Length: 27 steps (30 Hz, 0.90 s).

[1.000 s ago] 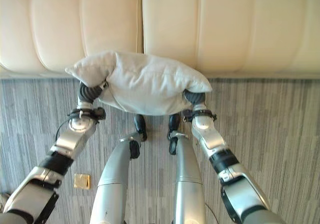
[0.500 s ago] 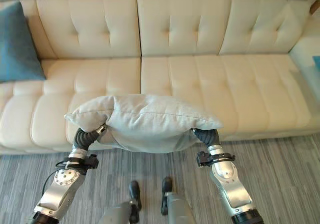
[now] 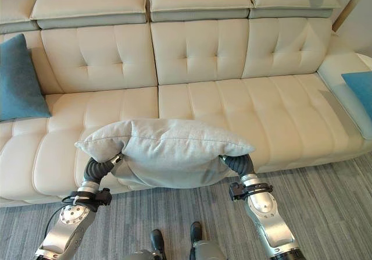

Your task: Pick up all the scattered cushions and arrange them neatly on the sofa.

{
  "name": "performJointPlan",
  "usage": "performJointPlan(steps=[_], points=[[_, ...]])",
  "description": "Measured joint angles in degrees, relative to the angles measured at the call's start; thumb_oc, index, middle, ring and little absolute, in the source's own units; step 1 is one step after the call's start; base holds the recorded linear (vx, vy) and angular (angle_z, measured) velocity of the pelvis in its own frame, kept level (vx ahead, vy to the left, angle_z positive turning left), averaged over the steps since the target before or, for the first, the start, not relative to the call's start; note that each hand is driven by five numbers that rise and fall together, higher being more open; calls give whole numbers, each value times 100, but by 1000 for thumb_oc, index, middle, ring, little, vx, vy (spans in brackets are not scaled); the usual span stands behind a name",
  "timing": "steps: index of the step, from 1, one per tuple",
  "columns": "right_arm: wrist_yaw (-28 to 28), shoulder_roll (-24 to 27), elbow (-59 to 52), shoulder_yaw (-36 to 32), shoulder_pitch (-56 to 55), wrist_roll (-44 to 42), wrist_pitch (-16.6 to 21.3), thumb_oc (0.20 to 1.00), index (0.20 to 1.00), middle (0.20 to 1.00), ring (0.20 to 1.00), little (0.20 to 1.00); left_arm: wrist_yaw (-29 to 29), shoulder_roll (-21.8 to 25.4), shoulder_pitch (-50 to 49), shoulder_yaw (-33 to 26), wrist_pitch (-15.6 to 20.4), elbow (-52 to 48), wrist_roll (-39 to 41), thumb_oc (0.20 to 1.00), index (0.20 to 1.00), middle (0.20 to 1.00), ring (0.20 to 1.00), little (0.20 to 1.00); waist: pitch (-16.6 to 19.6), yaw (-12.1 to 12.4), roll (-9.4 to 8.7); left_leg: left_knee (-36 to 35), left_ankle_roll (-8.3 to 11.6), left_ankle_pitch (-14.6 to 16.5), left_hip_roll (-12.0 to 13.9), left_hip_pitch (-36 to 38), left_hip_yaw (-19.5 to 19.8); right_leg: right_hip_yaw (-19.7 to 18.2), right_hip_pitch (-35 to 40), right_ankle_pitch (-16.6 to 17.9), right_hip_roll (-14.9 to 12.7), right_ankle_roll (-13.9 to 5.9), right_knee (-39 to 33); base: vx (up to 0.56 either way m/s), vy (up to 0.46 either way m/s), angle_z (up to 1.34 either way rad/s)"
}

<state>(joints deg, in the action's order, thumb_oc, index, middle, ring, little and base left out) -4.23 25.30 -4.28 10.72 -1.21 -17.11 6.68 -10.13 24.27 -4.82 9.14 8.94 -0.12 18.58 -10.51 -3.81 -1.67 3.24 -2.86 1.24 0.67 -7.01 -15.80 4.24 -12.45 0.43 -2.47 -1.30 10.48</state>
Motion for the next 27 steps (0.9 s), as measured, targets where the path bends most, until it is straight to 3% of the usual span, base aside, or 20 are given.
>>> performJointPlan(steps=[4, 5, 7, 9, 10, 12, 14, 15, 16, 17, 19, 20, 22, 24, 27], points=[[47, 5, 11, 67, -5, -2, -7, 200, 200, 200, 200, 200, 29, 20, -3, -44, -34, 47, -4, 200, 200, 200, 200, 200, -44, -35, -23, 243, -142, 255, -17, -212, -39, -108, -1037, -100, -153, -352, 1696, 142, 55, -10], [60, 20, 11, 116, -27, -2, -18, 200, 200, 200, 200, 200, 18, 15, -18, -37, -63, 92, -4, 200, 200, 200, 200, 200, -82, -73, 2, 249, -157, 260, -51, -216, -25, -87, -1430, -395, -287, -571, 1949, 255, -22, 3], [73, 43, 11, 129, -15, -2, -28, 200, 200, 200, 200, 200, 21, 28, -33, -43, -68, 88, -4, 200, 200, 200, 200, 200, -145, -50, 37, 243, -188, 279, -59, -245, -35, -79, -1604, -496, -342, -625, 1150, 391, -79, 8], [120, 25, 14, 132, -86, -4, -49, 200, 200, 200, 200, 200, 66, 25, -30, -67, -73, 143, -26, 200, 200, 200, 200, 200, -249, -82, 105, 261, -189, 284, -94, -292, 96, -40, -1653, -343, -502, -848, -104, 423, -132, 30], [134, 11, 31, 129, -103, -4, -52, 200, 200, 200, 200, 200, 68, 5, -12, -77, -77, 165, -97, 200, 200, 200, 200, 200, -315, -108, 134, 293, -168, 298, -94, -294, 174, 20, -1586, -303, -545, -860, -447, 439, -205, 50], [173, -7, 127, 98, -253, -4, -85, 200, 200, 200, 200, 200, 119, -33, -4, -61, -114, 177, -187, 200, 200, 200, 200, 200, -394, -193, 165, 433, -14, 408, -92, -256, 492, -24, -1526, -64, -658, -763, -511, 502, -280, 75], [255, -25, 143, -12, -452, -5, -87, 200, 200, 200, 200, 200, 199, -41, -5, -12, -126, 165, -189, 200, 200, 200, 200, 200, -399, -276, 178, 488, 85, 476, -100, -175, 778, -165, -1291, 16, -688, -726, -268, 193, -174, 88], [277, -6, 169, -23, -579, -4, -94, 200, 200, 200, 200, 200, 277, -31, -28, 22, -139, 154, -189, 200, 200, 200, 200, 200, -387, -356, 139, 590, 224, 543, -92, -70, 933, -116, -1016, 40, -709, -669, -54, 170, -172, 90], [322, 44, 162, -41, -626, -4, -91, 200, 200, 200, 200, 200, 303, -48, -69, 24, -137, 104, -187, 200, 200, 200, 200, 200, -363, -356, 150, 749, 361, 631, 45, -65, 944, -69, -906, 433, -618, -408, -31, 262, -260, 65], [362, 84, 216, -41, -546, 1, -99, 200, 200, 200, 200, 200, 328, -80, -129, -13, -139, 86, -178, 200, 200, 200, 200, 200, -396, -333, 243, 1029, 534, 649, 231, -46, 859, 80, -887, 348, -521, -243, 177, 208, -205, 29], [379, 300, 220, -81, -353, 1, -104, 200, 200, 200, 200, 200, 406, -98, -115, -16, -143, 44, -178, 200, 200, 200, 200, 200, -374, -339, 352, 2730, 670, 537, 785, -776, 672, 412, -820, -30, -228, 195, 442, 250, -186, 3], [382, 317, 219, -118, -299, 1, -104, 200, 200, 200, 200, 200, 423, -100, -113, -16, -142, 33, -178, 200, 200, 200, 200, 200, -374, -337, 358, 2971, 660, 476, 924, -838, 620, 424, -762, -92, -118, 288, 442, 207, -108, -20], [355, 286, 151, -303, -284, -1, -76, 200, 200, 200, 200, 200, 535, -157, -90, 25, -143, 5, -179, 200, 200, 200, 200, 200, -341, -366, 356, 3005, 671, 456, 1115, -799, 430, 360, -615, -173, 42, 407, 429, 204, -49, -18], [298, 292, 151, -546, -310, -2, -55, 200, 200, 200, 200, 200, 575, -227, 116, 218, -146, 37, -182, 200, 200, 200, 200, 200, -374, -414, 289, 2410, 681, 602, 886, -799, 415, 326, -421, -60, 29, 552, 174, 135, -23, 2], [285, 333, 150, -641, -258, -2, -51, 200, 200, 200, 200, 200, 578, -301, 277, 207, -154, 69, -198, 200, 200, 200, 200, 200, -430, -389, 185, 1771, 717, 569, 741, -997, 461, 353, -163, -13, 53, 587, 13, 129, 14, -7]])
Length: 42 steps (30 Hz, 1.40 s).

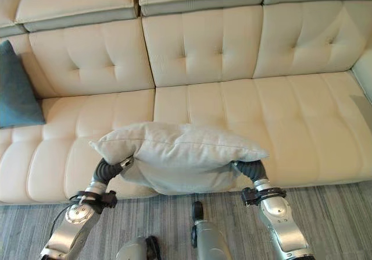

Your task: Pick up all the scattered cushions and arrange them neatly on the sofa.

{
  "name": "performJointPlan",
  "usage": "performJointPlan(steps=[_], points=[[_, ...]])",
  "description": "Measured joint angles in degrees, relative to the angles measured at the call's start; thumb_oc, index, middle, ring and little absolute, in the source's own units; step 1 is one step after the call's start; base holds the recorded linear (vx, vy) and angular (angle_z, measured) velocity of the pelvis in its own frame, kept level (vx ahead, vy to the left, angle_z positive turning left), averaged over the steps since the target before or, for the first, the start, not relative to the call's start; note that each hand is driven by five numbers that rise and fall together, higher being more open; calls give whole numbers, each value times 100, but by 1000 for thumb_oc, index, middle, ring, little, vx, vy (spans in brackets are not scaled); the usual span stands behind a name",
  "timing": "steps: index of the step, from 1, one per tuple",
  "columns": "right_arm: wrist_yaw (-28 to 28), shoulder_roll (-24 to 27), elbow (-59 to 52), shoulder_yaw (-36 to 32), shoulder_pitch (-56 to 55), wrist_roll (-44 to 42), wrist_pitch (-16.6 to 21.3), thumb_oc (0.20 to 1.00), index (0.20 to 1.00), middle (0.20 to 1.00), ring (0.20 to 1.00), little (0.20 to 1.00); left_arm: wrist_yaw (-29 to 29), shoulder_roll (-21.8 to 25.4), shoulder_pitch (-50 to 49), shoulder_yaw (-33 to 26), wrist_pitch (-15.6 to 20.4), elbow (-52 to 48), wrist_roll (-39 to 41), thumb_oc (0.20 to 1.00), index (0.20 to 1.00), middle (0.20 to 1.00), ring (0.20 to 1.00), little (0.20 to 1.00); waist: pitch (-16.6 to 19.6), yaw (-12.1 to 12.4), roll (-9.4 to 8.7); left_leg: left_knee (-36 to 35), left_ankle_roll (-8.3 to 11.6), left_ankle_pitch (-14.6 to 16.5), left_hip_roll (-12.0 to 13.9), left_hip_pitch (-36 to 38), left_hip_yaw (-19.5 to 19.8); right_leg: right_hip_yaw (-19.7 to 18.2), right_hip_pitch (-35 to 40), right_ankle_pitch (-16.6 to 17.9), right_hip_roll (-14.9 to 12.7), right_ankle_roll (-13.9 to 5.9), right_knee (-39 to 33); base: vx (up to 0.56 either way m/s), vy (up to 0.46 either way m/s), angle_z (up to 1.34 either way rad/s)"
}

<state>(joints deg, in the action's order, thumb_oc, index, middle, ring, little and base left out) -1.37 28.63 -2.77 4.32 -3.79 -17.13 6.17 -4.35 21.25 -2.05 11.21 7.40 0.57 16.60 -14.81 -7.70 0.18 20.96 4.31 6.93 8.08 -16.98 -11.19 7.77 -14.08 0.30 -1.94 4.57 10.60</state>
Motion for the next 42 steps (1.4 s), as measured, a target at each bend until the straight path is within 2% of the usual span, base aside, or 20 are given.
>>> performJointPlan(steps=[1, 2, 5, 8, 9, 12, 14, 16, 19, 22, 23, 26, 27, 30, 32, 33, 34, 38, 41, 42], points=[[-25, 32, -2, 47, 19, 2, 0, 200, 200, 200, 200, 200, -17, 2, 17, -33, -3, 14, 0, 200, 200, 200, 200, 200, -15, 63, -24, -591, 42, -124, -78, 36, 290, -5, 110, 0, 50, -2, -4, 155, 85, -20], [-61, 3, 10, 83, 11, 4, -5, 200, 200, 200, 200, 200, -21, 29, 15, -35, -9, 15, -11, 200, 200, 200, 200, 200, -15, 64, -24, -768, 43, -253, -38, -7, 323, 20, 223, -26, 117, -42, -34, 110, 78, -29], [-94, -55, -4, 174, -3, 5, -6, 200, 200, 200, 200, 200, -67, 35, -60, -80, -13, 12, -28, 200, 200, 200, 200, 200, -7, 141, -11, -831, -71, -715, 4, -12, 371, -1, 429, -60, 238, -86, -70, 150, 134, -40], [-114, -69, 1, 198, 150, 26, -36, 200, 200, 200, 200, 200, -69, 45, 69, -117, -44, 34, -34, 200, 200, 200, 200, 200, 2, 76, 31, -1138, -78, -781, -108, 254, 362, -49, 551, -87, 278, -119, -293, 139, 183, -44], [-178, -69, 7, 180, 277, 25, -46, 200, 200, 200, 200, 200, -112, 56, 226, -86, -57, 107, -47, 200, 200, 200, 200, 200, 9, 51, 132, -1392, -144, -1004, -114, 517, 281, -155, 490, -188, 330, -262, -135, 77, 138, -16], [-343, -192, 41, 279, 584, 25, -73, 200, 200, 200, 200, 200, -289, 133, 584, -12, -61, 303, -51, 200, 200, 200, 200, 200, 18, 87, 70, -1581, -230, -1060, -329, 507, 260, -184, 326, -233, 119, -361, 19, 0, 55, 4], [-508, -293, 231, 593, 1313, 24, -61, 200, 200, 200, 200, 200, -601, 268, 884, -117, -51, 460, -53, 200, 200, 200, 200, 200, 25, 247, 84, -1762, -321, -1100, -536, 475, 223, -328, 121, -260, -71, -521, 145, -77, 62, -3], [-753, -368, 632, 836, 2195, 19, -55, 200, 200, 200, 200, 200, -964, 359, 1547, -128, -47, 831, -52, 200, 200, 200, 200, 200, 40, 381, 98, -1837, -321, -1124, -601, 211, 213, -347, -205, -218, -144, -581, 252, -70, 22, 5], [-1011, -438, 1164, 979, 3064, 9, 9, 200, 200, 200, 200, 200, -1350, 563, 2233, -75, 36, 1204, -46, 200, 200, 200, 200, 200, 43, 591, 109, -1886, -298, -1239, -647, -121, 235, -322, -557, -134, -191, -623, 297, -75, 13, 18], [-1340, -408, 2328, 1335, 4240, -102, 58, 200, 200, 200, 200, 200, -1753, 717, 3246, 289, 152, 2123, -22, 200, 200, 200, 200, 200, 42, 823, 112, -1926, -319, -1454, -670, -383, 292, -263, -859, -133, -214, -630, 419, -34, -18, 16], [-1461, -411, 2775, 1447, 4684, -171, 87, 200, 200, 200, 200, 200, -1903, 769, 3673, 470, 222, 2514, -11, 200, 200, 200, 200, 200, 33, 861, 127, -1936, -416, -1569, -674, -498, 310, -216, -957, -123, -224, -630, 426, -13, -14, 16], [-1681, -427, 3592, 1566, 5352, -281, 93, 200, 200, 200, 200, 200, -2064, 821, 4437, 945, 239, 3230, 47, 200, 200, 200, 200, 200, 20, 910, 131, -2041, -464, -1684, -692, -600, 415, -118, -1060, -117, -233, -630, 417, -3, -28, 17], [-1797, -384, 4328, 1768, 5902, -327, 109, 200, 200, 200, 200, 200, -2097, 846, 5014, 1347, 267, 3862, 46, 200, 200, 200, 200, 200, 11, 957, 139, -2049, -456, -1707, -696, -696, 440, -106, -1153, -116, -234, -631, 412, -7, -23, 6], [-1925, -361, 4571, 1804, 6362, -329, 108, 200, 200, 200, 200, 200, -2142, 863, 5443, 1419, 290, 4106, 45, 200, 200, 200, 200, 200, -86, 962, 162, -2055, -453, -1734, -696, -858, 446, -93, -1306, -98, -233, -638, 409, -5, -18, 2], [-1957, -192, 4884, 1932, 6839, -331, 126, 200, 200, 200, 200, 200, -2183, 878, 5871, 1556, 353, 4388, 39, 200, 200, 200, 200, 200, -321, 977, 226, -2052, -471, -1768, -702, -936, 490, -48, -1360, -100, -236, -640, 396, -7, -36, 7], [-1963, -65, 5063, 2101, 7113, -331, 123, 489, 489, 489, 489, 489, -2180, 880, 6141, 1652, 370, 4602, 28, 504, 504, 504, 504, 504, -345, 968, 257, -2056, -460, -1780, -700, -1067, 531, -21, -1480, -98, -236, -638, 399, -11, -21, 12], [-1975, 60, 5190, 2237, 7421, -333, 124, 1000, 1000, 1000, 1000, 1000, -2203, 884, 6448, 1677, 380, 4748, 30, 1000, 1000, 1000, 1000, 1000, -368, 968, 291, -2066, -458, -1821, -694, -1255, 577, 25, -1657, -79, -229, -623, 406, -12, -29, 13], [-2052, 279, 5192, 2249, 7521, -432, 125, 1000, 1000, 1000, 1000, 1000, -2258, 943, 6614, 1683, 433, 4744, 33, 1000, 1000, 1000, 1000, 1000, -444, 969, 287, -2118, -478, -1863, -696, -1346, 607, 2, -1755, -87, -224, -632, 407, -1, -46, 6], [-2090, 498, 5187, 2255, 7613, -453, 134, 1000, 1000, 1000, 1000, 1000, -2241, 1139, 6688, 1692, 463, 4741, 49, 1000, 1000, 1000, 1000, 1000, -448, 957, 281, -2148, -479, -1863, -698, -1347, 621, -6, -1756, -109, -224, -662, 393, 7, -51, 2], [-2099, 674, 5332, 2334, 7833, -561, 135, 1000, 1000, 1000, 1000, 1000, -2142, 1341, 6853, 1756, 464, 4817, 99, 1000, 1000, 1000, 1000, 1000, -448, 956, 279, -2153, -479, -1863, -692, -1353, 634, -5, -1753, -115, -214, -671, 373, 11, -46, 1]])
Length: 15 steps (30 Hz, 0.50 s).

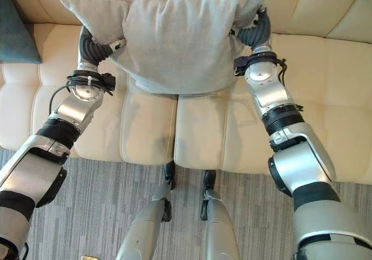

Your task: Pick up all the scattered cushions and arrange them neatly on the sofa.

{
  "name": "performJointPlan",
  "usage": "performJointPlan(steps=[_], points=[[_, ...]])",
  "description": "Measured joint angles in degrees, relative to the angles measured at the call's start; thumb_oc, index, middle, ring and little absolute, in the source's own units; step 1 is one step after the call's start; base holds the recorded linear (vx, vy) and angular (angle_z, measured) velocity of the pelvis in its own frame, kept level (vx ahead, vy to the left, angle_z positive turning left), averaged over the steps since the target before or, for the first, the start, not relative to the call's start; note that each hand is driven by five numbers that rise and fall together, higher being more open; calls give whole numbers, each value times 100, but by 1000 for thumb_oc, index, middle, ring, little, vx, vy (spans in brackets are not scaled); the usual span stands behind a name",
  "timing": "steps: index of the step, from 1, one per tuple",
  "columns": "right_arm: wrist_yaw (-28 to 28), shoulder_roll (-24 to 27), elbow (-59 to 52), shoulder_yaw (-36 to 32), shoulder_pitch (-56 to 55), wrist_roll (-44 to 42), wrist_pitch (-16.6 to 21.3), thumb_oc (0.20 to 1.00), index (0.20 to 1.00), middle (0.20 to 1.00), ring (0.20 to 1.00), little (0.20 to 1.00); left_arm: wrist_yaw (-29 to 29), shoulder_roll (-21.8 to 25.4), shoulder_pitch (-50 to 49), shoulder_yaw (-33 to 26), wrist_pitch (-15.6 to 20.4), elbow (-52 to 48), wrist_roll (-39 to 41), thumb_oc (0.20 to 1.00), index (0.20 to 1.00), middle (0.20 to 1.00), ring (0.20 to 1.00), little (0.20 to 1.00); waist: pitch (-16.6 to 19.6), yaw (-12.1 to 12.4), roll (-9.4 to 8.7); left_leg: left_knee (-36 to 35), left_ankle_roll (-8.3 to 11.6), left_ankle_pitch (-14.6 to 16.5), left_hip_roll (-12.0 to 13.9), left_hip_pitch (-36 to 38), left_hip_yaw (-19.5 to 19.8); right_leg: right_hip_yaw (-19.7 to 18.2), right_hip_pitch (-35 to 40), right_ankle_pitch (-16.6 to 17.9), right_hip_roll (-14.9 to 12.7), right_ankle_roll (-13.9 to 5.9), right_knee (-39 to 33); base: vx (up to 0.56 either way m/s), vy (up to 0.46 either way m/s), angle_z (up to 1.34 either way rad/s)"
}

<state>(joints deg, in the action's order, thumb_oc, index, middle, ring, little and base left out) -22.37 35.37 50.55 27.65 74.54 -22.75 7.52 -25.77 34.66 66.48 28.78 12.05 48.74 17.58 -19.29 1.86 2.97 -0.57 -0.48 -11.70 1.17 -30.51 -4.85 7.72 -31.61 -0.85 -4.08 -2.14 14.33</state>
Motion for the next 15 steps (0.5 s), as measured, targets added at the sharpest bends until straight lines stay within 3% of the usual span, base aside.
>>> performJointPlan(steps=[6, 10, 12, 14, 15], points=[[-10, 450, 83, 94, 389, -348, 38, 1000, 1000, 1000, 1000, 1000, 223, 687, 292, -46, 9, 204, 381, 1000, 1000, 1000, 1000, 1000, 2, -59, -3, -4, -2, -1, 45, 66, 59, -8, 43, 0, 42, 0, 53, 3, -11, 0], [-66, 641, -285, -2, 254, -375, 87, 1000, 1000, 1000, 1000, 1000, 304, 966, -26, -536, 27, 105, 754, 1000, 1000, 1000, 1000, 1000, 3, -81, -8, -4, -5, -1, 106, 241, 76, -116, 44, -52, 73, -77, 364, 5, 3, -1], [-92, 661, -697, -286, 8, -368, 120, 1000, 1000, 1000, 1000, 1000, 334, 1053, -315, -705, 35, -107, 848, 1000, 1000, 1000, 1000, 1000, 14, -92, -29, -6, -4, -1, 89, 312, 71, -157, 169, -96, 74, -127, 269, 1, 7, -3], [-133, 753, -1668, -860, -713, -306, 222, 1000, 1000, 1000, 1000, 1000, 341, 1212, -1148, -1171, 109, -799, 841, 1000, 1000, 1000, 1000, 1000, 15, -135, -33, -63, -3, 0, 95, 447, 48, -162, 375, -101, 98, -117, 50, 37, 11, -7], [-88, 802, -2523, -1372, -1494, -148, 159, 1000, 1000, 1000, 1000, 1000, 381, 1254, -1926, -1640, 49, -1602, 767, 1000, 1000, 1000, 1000, 1000, 24, -174, -60, -112, 3, 4, 107, 503, 15, -175, 420, -100, 111, -117, 3, 81, 22, -10]])
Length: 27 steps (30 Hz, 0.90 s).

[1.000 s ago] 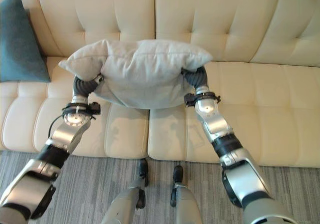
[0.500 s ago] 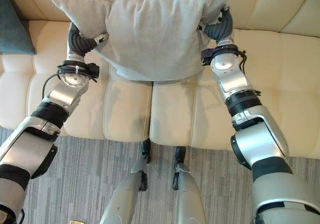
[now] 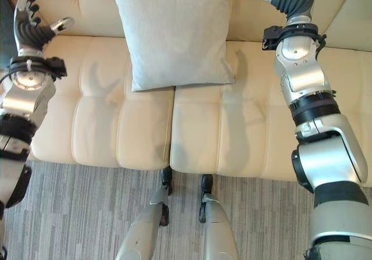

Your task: Pick up all the scattered cushions and arrange them neatly on the sofa.

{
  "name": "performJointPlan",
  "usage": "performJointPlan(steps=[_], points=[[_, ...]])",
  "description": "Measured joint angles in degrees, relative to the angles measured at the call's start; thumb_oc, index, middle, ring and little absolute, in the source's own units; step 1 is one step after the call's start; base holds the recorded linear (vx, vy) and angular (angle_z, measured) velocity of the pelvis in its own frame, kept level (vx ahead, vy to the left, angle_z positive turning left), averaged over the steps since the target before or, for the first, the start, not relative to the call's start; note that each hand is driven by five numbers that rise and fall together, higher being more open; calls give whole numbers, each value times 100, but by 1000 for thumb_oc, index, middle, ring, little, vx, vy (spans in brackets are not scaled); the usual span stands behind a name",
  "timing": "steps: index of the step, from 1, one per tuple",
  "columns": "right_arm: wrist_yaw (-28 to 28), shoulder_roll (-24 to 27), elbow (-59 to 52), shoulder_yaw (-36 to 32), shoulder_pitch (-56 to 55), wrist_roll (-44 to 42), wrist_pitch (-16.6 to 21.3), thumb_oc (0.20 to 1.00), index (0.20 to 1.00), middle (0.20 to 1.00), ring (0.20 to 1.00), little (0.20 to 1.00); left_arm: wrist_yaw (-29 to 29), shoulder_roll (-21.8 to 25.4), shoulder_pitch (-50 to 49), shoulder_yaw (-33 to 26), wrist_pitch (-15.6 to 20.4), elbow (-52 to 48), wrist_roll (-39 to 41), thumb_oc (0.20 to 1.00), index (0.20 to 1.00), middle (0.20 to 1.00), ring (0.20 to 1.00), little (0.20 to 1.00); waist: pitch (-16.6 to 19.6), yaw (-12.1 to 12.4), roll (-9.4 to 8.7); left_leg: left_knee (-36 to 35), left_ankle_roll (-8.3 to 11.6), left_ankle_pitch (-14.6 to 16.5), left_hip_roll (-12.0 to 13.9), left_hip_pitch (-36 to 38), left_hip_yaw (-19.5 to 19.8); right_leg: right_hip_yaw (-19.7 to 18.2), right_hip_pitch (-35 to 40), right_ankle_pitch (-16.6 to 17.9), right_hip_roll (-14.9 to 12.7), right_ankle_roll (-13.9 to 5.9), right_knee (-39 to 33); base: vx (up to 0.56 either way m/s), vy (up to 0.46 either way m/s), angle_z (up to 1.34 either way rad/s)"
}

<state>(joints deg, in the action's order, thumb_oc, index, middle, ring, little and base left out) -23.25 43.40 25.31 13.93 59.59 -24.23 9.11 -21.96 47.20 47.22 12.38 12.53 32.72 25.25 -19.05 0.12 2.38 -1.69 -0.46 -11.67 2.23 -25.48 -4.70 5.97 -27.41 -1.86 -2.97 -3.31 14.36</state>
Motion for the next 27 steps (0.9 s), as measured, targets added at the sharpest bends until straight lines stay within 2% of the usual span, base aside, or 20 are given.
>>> performJointPlan(steps=[1, 2, 3, 4, 5, 8, 9, 11, 13, 15, 18, 20, 21, 23, 24, 26, 27], points=[[93, -25, -1344, -871, -1391, 317, 127, 1000, 1000, 1000, 1000, 1000, 72, 5, -1283, -719, 87, -1415, -288, 1000, 1000, 1000, 1000, 1000, -3, -8, -54, -93, 0, 0, -2, 124, -50, -20, 100, 1, 7, 3, -73, 79, 20, -7], [122, -30, -1825, -1191, -2156, 469, 256, 1000, 1000, 1000, 1000, 1000, 119, 0, -1884, -880, 217, -1863, -461, 1000, 1000, 1000, 1000, 1000, -4, -15, -74, -114, 0, -1, -11, 194, -52, -32, 175, 3, 4, 5, -114, 92, 24, -4], [197, -98, -1838, -1361, -2858, 639, 233, 1000, 1000, 1000, 1000, 1000, 232, -52, -2328, -791, 178, -1753, -658, 1000, 1000, 1000, 1000, 1000, -3, -27, -81, -119, 0, 1, -47, 367, -60, -48, 373, 12, -24, 16, -174, 86, 27, -5], [282, -156, -1804, -1402, -3092, 706, 147, 1000, 1000, 1000, 1000, 1000, 308, -135, -2510, -829, 111, -1679, -683, 1000, 1000, 1000, 1000, 1000, 3, -41, -93, -128, 4, 8, -56, 446, -80, -90, 441, 8, -28, 13, -191, 133, 34, -18], [595, -325, -2072, -1612, -3829, 986, 65, 1000, 1000, 1000, 1000, 1000, 527, -450, -3192, -1232, 53, -1868, -853, 1000, 1000, 1000, 1000, 1000, 33, -75, -106, -206, 65, 64, -56, 621, -107, -144, 570, 2, -30, 12, -234, 53, 20, -20], [1073, -409, -2194, -1849, -4723, 1373, 53, 1000, 1000, 1000, 1000, 1000, 938, -655, -3904, -1309, -43, -1912, -1087, 1000, 1000, 1000, 1000, 1000, 82, -156, -181, -241, 175, 226, -23, 743, -144, -198, 701, 20, 6, 4, -362, 53, 31, -19], [1263, -712, -2118, -2066, -5330, 1483, 46, 1000, 1000, 1000, 1000, 1000, 1146, -785, -4403, -1336, -97, -1887, -1209, 1000, 1000, 1000, 1000, 1000, 200, -176, -291, -244, 174, 240, -15, 808, -223, -267, 734, 39, 19, 7, -387, 41, 56, -21], [1487, -1135, -1998, -2208, -6143, 1601, -36, 1000, 1000, 1000, 1000, 1000, 1368, -1110, -5085, -1485, -187, -1844, -1302, 1000, 1000, 1000, 1000, 1000, 295, -255, -365, -280, 177, 269, -21, 1067, -239, -277, 1026, 41, 17, 8, -493, 28, 67, -10], [1805, -1293, -1546, -2130, -6766, 1750, -156, 1000, 1000, 1000, 1000, 1000, 1622, -1378, -5519, -1489, -336, -1609, -1350, 1000, 1000, 1000, 1000, 1000, 480, -296, -393, -284, 165, 349, -28, 1282, -263, -288, 1287, 45, 10, 1, -646, -1, 67, -4], [2045, -1456, -948, -2109, -7179, 1993, -280, 1000, 1000, 1000, 1000, 1000, 1799, -1712, -5843, -1531, -426, -1364, -1525, 1000, 1000, 1000, 1000, 1000, 689, -395, -397, -285, 157, 408, -47, 1458, -287, -299, 1511, 63, -2, -21, -766, -22, 75, -5], [2168, -1635, -254, -2092, -7421, 2223, -401, 1000, 1000, 1000, 1000, 1000, 1962, -1942, -6184, -1513, -515, -1120, -1571, 1000, 1000, 1000, 1000, 1000, 984, -444, -371, -286, 134, 474, -47, 1639, -374, -324, 1731, 113, -5, -47, -921, -34, 94, -13], [2230, -1699, -26, -2054, -7503, 2313, -459, 1000, 1000, 1000, 1000, 1000, 1983, -2022, -6269, -1488, -559, -1048, -1582, 1000, 1000, 1000, 1000, 1000, 1048, -477, -365, -286, 134, 512, -51, 1780, -410, -379, 1864, 150, -3, -52, -1017, -116, 112, -21], [2253, -1725, 167, -1945, -7588, 2315, -461, 1000, 1000, 1000, 1000, 1000, 1982, -2092, -6330, -1494, -561, -925, -1703, 1000, 1000, 1000, 1000, 1000, 1163, -486, -405, -285, 127, 537, -65, 1849, -509, -486, 1860, 184, 3, -74, -1038, -231, 125, -37], [2277, -1754, 286, -1814, -7554, 2316, -474, 1000, 1000, 1000, 1000, 1000, 1986, -2128, -6400, -1482, -585, -770, -1749, 1000, 1000, 1000, 1000, 1000, 1193, -475, -416, -283, 113, 561, -64, 1935, -630, -612, 1914, 272, 13, -127, -1104, -449, 91, -46], [2255, -1740, 324, -1708, -7492, 2338, -464, 1000, 1000, 1000, 1000, 1000, 1954, -2122, -6370, -1486, -592, -686, -1751, 1000, 1000, 1000, 1000, 1000, 1201, -517, -455, -273, 87, 551, -92, 1915, -735, -741, 1819, 438, 26, -150, -1068, -362, 41, -54], [2203, -1802, 377, -1509, -7254, 2432, -470, 1000, 1000, 1000, 1000, 1000, 1881, -2036, -6283, -1491, -624, -657, -1752, 1000, 1000, 1000, 1000, 1000, 1172, -425, -530, -219, 35, 597, -40, 1738, -946, -807, 1597, 494, 2, -236, -1150, -310, 48, -58], [2208, -1811, 379, -1432, -7178, 2434, -470, 1000, 1000, 1000, 1000, 1000, 1865, -2035, -6202, -1484, -637, -649, -1758, 1000, 1000, 1000, 1000, 1000, 1149, -436, -540, -269, -27, 553, -56, 1716, -998, -692, 1582, 515, -56, -267, -1189, -452, 44, -27]])
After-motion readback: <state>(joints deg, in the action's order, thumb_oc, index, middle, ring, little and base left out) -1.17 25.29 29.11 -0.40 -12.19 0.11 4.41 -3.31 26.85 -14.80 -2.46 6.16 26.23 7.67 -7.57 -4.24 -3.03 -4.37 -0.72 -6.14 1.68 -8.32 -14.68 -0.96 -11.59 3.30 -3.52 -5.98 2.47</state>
